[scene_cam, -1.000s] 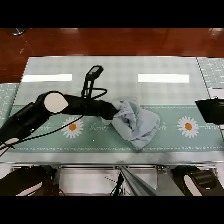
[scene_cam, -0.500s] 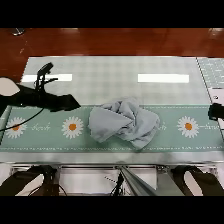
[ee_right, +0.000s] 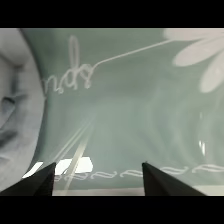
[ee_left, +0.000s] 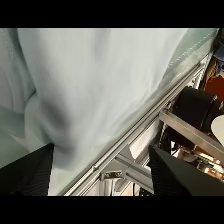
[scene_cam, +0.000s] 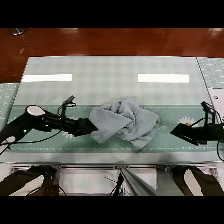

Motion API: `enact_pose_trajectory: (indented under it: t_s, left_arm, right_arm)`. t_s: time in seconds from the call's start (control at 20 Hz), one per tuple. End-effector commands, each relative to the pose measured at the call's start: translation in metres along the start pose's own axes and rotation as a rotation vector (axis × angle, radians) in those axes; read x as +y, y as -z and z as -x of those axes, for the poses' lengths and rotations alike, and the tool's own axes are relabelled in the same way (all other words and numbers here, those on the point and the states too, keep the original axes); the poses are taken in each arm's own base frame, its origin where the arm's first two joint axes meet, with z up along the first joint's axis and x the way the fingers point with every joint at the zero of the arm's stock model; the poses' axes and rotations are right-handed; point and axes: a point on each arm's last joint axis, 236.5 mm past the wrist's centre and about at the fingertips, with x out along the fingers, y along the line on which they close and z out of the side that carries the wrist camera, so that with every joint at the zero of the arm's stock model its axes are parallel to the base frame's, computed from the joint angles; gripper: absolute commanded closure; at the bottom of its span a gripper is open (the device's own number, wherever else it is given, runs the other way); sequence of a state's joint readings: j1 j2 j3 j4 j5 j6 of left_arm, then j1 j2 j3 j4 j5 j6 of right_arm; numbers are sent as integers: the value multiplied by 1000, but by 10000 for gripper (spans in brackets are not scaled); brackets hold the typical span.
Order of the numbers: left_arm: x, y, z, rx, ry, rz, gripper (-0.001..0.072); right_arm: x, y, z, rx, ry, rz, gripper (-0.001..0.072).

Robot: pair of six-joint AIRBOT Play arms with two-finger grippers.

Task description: Fold the shirts.

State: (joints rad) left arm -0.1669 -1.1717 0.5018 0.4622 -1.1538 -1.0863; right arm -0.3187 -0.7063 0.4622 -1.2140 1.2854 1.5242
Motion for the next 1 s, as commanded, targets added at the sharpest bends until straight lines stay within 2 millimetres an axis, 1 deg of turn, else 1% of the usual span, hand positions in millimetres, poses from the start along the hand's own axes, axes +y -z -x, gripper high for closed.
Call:
enact_pose_trajectory:
  t_s: [0.0, 0.05, 0.1, 0.15, 0.2, 0.3, 0.45, 0.5, 0.6, 0.65, 0.8, 0.85, 0.9, 0.95]
  left_arm:
    - [6, 2, -27, 22, -9, 12, 10]
    - [3, 6, -35, 45, -10, -3, 17]
    - [-1, 12, -43, 73, -1, -36, 217]
    - [-6, 17, -49, 87, 14, -70, 663]
    - [-12, 17, -51, 89, 34, -106, 681]
    - [-18, 10, -47, 69, 54, -113, 681]
    - [-23, -7, -35, 32, 75, -112, 681]
    - [-25, -12, -32, 21, 81, -113, 681]
    - [-29, -18, -29, 9, 88, -118, 681]
    - [-29, -18, -29, 8, 88, -119, 681]
    - [-29, -18, -29, 8, 88, -119, 681]
    - [-29, -19, -29, 3, 88, -117, 681]
    - [-30, -20, -29, -2, 93, -114, 681]
    - [-32, -22, -29, -7, 101, -110, 681]
  right_arm:
    - [15, 14, -12, 40, -50, 18, 92]
    - [18, 16, -14, 46, -56, 19, 92]
    - [23, 20, -18, 59, -69, 29, 92]
    - [33, 29, -24, 82, -98, 41, 93]
    - [45, 38, -30, 105, -133, 52, 92]
    - [69, 53, -42, 125, -197, 76, 92]
    - [101, 58, -55, 121, -256, 102, 92]
    - [110, 64, -62, 144, -271, 107, 92]
    - [120, 78, -78, 208, -270, 125, 92]
    - [123, 82, -85, 226, -261, 135, 92]
    - [139, 80, -99, 213, -260, 153, 93]
    - [146, 75, -101, 197, -268, 158, 147]
    - [153, 71, -102, 180, -275, 169, 300]
    - [161, 67, -100, 167, -285, 199, 542]
